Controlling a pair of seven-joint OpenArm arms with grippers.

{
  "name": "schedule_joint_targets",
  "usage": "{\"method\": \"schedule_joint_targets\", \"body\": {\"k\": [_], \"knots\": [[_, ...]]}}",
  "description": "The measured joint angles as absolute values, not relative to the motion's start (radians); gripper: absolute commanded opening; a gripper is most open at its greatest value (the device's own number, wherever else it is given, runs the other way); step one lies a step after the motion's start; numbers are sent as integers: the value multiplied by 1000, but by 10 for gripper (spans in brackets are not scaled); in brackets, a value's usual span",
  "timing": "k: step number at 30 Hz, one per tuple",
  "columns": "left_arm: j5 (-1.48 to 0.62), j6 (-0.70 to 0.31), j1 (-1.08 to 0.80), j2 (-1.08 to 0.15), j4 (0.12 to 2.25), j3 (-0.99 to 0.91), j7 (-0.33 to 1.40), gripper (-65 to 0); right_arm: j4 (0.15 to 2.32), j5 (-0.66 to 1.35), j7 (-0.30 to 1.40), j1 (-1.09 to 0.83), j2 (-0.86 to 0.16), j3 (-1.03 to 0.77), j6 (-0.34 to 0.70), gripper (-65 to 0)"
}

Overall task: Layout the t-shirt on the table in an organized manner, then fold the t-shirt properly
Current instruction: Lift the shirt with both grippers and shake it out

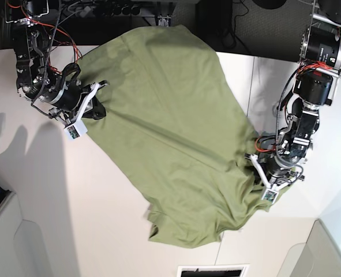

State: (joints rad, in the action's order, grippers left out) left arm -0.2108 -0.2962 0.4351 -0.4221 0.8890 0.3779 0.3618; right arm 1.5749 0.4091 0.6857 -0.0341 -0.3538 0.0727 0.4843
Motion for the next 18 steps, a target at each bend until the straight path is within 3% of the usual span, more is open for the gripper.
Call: {"method": "schedule_joint_targets", "body": {"k": [6,12,18], "knots": [[-254,-326,491,-416,907,389,459,-474,1634,378,720,-36,-350,76,470,-650],[-476,-419,465,-519,1164,395,614,-474,1604,361,704,102,-263,75,467,-650],[-679,-548,313,-607,1491,393,714,-474,1417,267,680,268,-141,76,464,-650]]}}
